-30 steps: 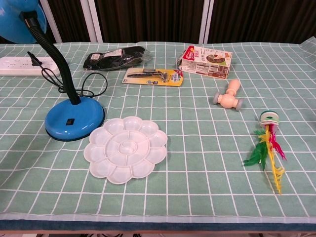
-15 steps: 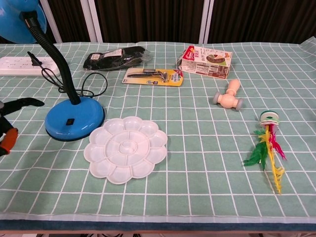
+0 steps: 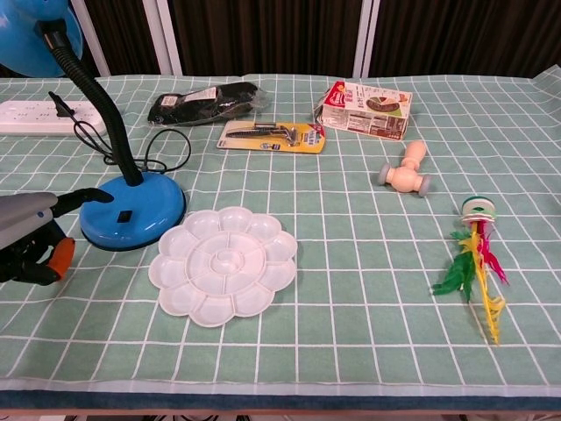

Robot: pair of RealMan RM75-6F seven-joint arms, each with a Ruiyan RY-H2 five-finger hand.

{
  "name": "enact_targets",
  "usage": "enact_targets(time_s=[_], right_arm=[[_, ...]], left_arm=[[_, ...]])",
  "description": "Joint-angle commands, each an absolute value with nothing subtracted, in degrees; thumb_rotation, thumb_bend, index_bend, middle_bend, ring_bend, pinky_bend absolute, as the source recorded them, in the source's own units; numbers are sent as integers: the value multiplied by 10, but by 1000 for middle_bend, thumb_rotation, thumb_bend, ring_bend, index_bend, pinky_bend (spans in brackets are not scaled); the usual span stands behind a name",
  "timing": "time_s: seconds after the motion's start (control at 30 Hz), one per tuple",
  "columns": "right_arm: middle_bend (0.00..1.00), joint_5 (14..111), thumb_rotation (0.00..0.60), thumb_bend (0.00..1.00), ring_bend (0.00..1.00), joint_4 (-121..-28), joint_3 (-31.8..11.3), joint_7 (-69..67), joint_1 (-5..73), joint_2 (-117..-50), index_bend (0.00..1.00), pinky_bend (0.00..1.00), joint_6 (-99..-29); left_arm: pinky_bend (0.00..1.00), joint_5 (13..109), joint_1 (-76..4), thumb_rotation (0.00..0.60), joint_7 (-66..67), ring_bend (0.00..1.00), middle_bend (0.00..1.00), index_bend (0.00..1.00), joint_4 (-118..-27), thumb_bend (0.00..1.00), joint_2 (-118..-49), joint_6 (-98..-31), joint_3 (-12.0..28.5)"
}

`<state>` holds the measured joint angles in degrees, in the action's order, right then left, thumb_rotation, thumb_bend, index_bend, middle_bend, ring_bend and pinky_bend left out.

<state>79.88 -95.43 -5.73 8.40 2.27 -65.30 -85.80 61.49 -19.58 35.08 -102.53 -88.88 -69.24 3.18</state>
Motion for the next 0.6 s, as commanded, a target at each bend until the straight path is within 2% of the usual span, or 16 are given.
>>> enact_targets(time_s=[0.03, 0.6], right_arm=[[27, 799, 600, 169, 20, -954, -57, 84, 23, -653, 117, 0, -858], [27, 796, 600, 169, 20, -954, -58, 85, 23, -653, 117, 0, -857]], left_arm=[[874, 613, -197, 600, 352, 822, 806, 108, -1023, 754, -891, -692, 30], [874, 598, -209, 600, 359, 822, 806, 119, -1011, 754, -903, -696, 30]])
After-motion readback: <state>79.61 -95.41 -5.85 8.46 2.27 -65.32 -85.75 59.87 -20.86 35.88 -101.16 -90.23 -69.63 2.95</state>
